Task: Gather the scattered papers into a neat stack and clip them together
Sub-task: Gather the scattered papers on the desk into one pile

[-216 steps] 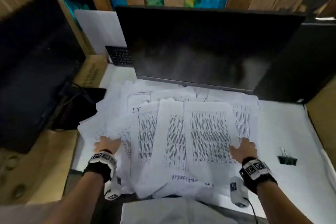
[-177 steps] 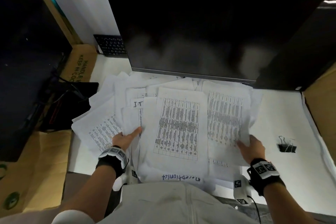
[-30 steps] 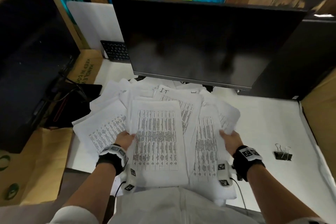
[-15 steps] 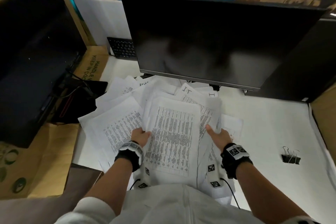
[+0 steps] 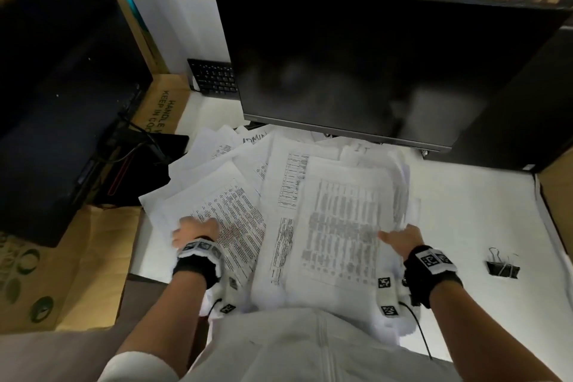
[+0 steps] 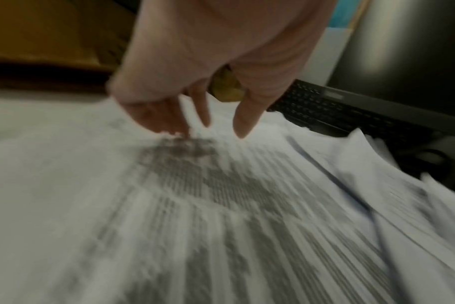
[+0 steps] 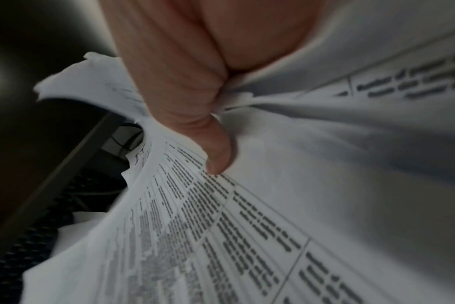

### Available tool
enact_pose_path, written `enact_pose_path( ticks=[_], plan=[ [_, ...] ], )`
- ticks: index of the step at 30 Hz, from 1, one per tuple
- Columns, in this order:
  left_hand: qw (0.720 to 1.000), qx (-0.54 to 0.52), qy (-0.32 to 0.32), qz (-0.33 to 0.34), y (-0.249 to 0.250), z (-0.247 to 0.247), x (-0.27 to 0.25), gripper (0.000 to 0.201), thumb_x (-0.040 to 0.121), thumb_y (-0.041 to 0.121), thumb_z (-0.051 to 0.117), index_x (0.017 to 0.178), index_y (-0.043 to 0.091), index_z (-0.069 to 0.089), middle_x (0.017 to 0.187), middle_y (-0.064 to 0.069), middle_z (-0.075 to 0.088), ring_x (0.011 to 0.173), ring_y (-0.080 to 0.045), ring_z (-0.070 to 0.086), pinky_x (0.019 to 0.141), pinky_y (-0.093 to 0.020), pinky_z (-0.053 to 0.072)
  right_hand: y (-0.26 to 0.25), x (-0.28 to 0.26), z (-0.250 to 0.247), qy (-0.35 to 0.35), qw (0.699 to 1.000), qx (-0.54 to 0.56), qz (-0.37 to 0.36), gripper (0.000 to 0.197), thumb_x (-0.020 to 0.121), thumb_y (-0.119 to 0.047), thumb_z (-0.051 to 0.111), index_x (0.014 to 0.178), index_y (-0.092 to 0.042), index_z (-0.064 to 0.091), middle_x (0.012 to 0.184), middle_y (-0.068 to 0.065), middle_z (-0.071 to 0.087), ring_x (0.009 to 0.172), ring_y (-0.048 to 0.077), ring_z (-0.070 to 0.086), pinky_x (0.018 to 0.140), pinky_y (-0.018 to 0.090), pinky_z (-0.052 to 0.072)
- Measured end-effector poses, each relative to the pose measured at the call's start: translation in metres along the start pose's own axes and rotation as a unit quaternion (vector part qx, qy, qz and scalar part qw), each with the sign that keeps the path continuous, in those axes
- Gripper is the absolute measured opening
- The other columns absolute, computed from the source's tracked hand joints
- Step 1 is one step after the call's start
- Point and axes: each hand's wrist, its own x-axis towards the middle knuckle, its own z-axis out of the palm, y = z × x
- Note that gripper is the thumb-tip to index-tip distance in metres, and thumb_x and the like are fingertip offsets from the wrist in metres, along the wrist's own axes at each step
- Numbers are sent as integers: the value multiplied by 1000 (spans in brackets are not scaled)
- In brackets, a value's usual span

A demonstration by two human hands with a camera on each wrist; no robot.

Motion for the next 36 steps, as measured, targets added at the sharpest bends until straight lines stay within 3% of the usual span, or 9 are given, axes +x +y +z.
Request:
enact_pose_path(
  ticks=[4,8,11,17,22,25,29,34,36],
  plan=[
    [996,-30,2,-83,-35,-24,45,83,74,40,66,141,-1,38,146,-27,40,133,-45,41,109,-56,36,15,1,-6,7,999,-40,7,69,83,-21,72,131,16,39,132,28,54,122,38,53,96,35,43],
    [991,-87,-42,-92,-34,-26,36,80,73,35,75,136,-3,44,133,-24,55,119,-42,56,101,-47,45,17,5,-1,21,997,-65,-17,61,82,-18,73,126,13,46,129,28,56,117,37,57,98,40,44],
    [991,-117,-58,-31,-21,-16,26,53,79,16,74,125,-4,55,123,-22,62,113,-38,60,98,-40,48,18,5,0,34,995,-85,-42,21,82,-20,72,87,-8,55,101,17,61,88,23,55,88,36,48],
    [979,-30,74,187,7,-24,-14,17,82,10,60,97,4,66,88,-18,69,86,-38,66,70,-37,51,15,3,1,28,993,-106,-39,17,85,-16,66,94,-4,58,78,6,55,96,31,60,83,31,45],
    [890,-10,170,423,34,-52,-57,18,79,0,56,96,3,60,88,-17,68,75,-37,65,64,-38,48,11,-10,2,45,995,-80,-35,47,87,-8,62,128,9,46,123,28,59,113,40,57,91,37,45],
    [803,-10,174,569,42,-56,-81,14,75,9,51,86,7,60,76,-8,61,53,-24,51,47,-19,33,10,-9,2,37,995,-81,-46,37,85,-10,63,119,3,55,113,23,63,100,36,60,87,36,47],
    [724,-50,118,678,53,-53,-118,12,81,13,54,82,8,65,76,15,43,57,1,34,52,-1,17,11,-10,2,29,995,-83,-52,22,84,-10,62,105,-4,59,90,14,59,83,30,55,81,35,49],
    [709,-159,48,686,76,-61,-152,44,80,-2,60,77,40,44,64,23,41,55,6,39,51,-11,27,9,-12,2,35,990,-120,-62,10,87,-10,59,93,-7,51,91,16,56,82,28,52,77,32,46],
    [718,-196,50,666,87,-68,-159,38,81,-4,63,81,33,53,66,24,46,58,9,44,53,-13,34,10,-13,1,28,991,-117,-62,14,87,-12,61,96,-2,56,98,20,62,88,32,58,83,36,49]
  ],
)
